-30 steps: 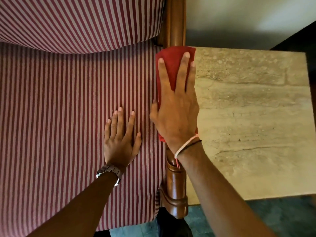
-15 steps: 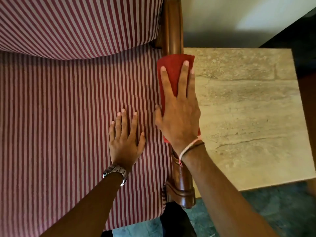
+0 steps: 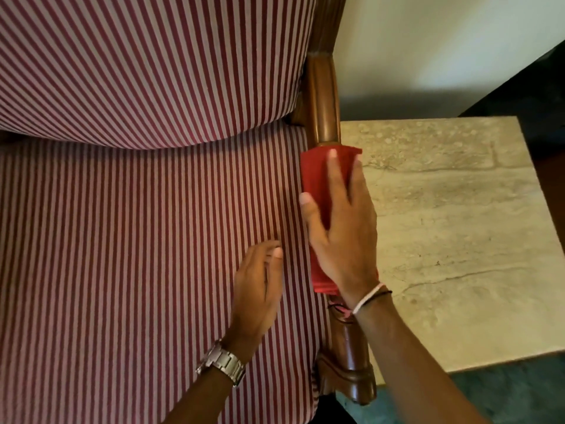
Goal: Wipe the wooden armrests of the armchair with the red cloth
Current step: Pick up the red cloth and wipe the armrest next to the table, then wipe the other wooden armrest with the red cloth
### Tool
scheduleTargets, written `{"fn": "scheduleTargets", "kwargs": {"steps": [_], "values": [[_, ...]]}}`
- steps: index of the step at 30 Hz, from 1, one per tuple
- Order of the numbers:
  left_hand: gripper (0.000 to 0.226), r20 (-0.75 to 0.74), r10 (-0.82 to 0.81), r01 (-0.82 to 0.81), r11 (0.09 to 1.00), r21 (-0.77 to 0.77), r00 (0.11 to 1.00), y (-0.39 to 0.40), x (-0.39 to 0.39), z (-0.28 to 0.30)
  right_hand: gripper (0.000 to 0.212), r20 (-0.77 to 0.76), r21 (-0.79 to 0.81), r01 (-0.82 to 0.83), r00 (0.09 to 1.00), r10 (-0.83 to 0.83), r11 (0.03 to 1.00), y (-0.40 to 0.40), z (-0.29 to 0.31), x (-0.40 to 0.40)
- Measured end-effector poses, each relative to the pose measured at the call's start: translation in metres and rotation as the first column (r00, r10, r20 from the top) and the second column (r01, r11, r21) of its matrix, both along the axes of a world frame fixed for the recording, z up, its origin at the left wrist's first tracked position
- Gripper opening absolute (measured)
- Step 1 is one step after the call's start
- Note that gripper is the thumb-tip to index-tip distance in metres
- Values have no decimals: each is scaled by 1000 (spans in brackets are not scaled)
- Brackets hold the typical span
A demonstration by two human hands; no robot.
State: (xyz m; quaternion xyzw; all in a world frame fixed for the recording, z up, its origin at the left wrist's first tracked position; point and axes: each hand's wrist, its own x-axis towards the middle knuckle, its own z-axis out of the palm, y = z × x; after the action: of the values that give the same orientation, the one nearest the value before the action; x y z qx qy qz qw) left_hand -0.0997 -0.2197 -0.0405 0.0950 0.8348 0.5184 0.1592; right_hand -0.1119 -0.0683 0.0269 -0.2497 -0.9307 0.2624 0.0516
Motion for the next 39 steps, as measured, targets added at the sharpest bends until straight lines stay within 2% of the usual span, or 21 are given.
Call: {"fn": "scheduleTargets", "kwargs": {"steps": [2,3,4,6,8,13,18,23,27,30,35,39], "values": [[40,254,-103,46,974,221,962,9,-1,18,66,-177,-300,127,966,-186,946,12,4,2],[42,373,-179,63,951,303,911,15,-1,25,63,-199,-401,184,939,-281,897,19,6,3],[49,454,-250,84,931,356,855,21,-1,30,62,-182,-462,227,922,-343,857,27,7,3],[66,522,-283,112,936,333,805,29,0,36,62,-119,-490,264,924,-364,831,35,4,0],[66,515,-191,85,971,223,836,34,0,36,57,-102,-455,248,940,-327,855,33,0,-5],[43,427,-67,-25,978,208,902,39,-4,40,39,-234,-296,179,939,-253,938,34,-5,-21],[28,351,27,-116,965,235,936,43,-27,50,40,-291,-221,159,931,-221,962,32,4,-50],[17,358,33,-178,907,381,933,11,-49,63,23,-440,-188,147,872,-217,971,-3,22,-78],[17,437,49,-269,847,459,898,-71,-70,72,20,-532,-283,20,829,-174,959,-80,36,-107],[14,442,109,-327,828,455,890,-141,-88,84,19,-570,-390,-54,798,-195,919,-145,37,-129],[11,404,188,-376,807,456,895,-260,-104,111,18,-528,-644,-153,798,-291,749,-260,37,-158],[14,430,297,-464,809,361,853,-335,-98,132,20,-495,-727,-211,820,-287,653,-336,46,-167]]}}
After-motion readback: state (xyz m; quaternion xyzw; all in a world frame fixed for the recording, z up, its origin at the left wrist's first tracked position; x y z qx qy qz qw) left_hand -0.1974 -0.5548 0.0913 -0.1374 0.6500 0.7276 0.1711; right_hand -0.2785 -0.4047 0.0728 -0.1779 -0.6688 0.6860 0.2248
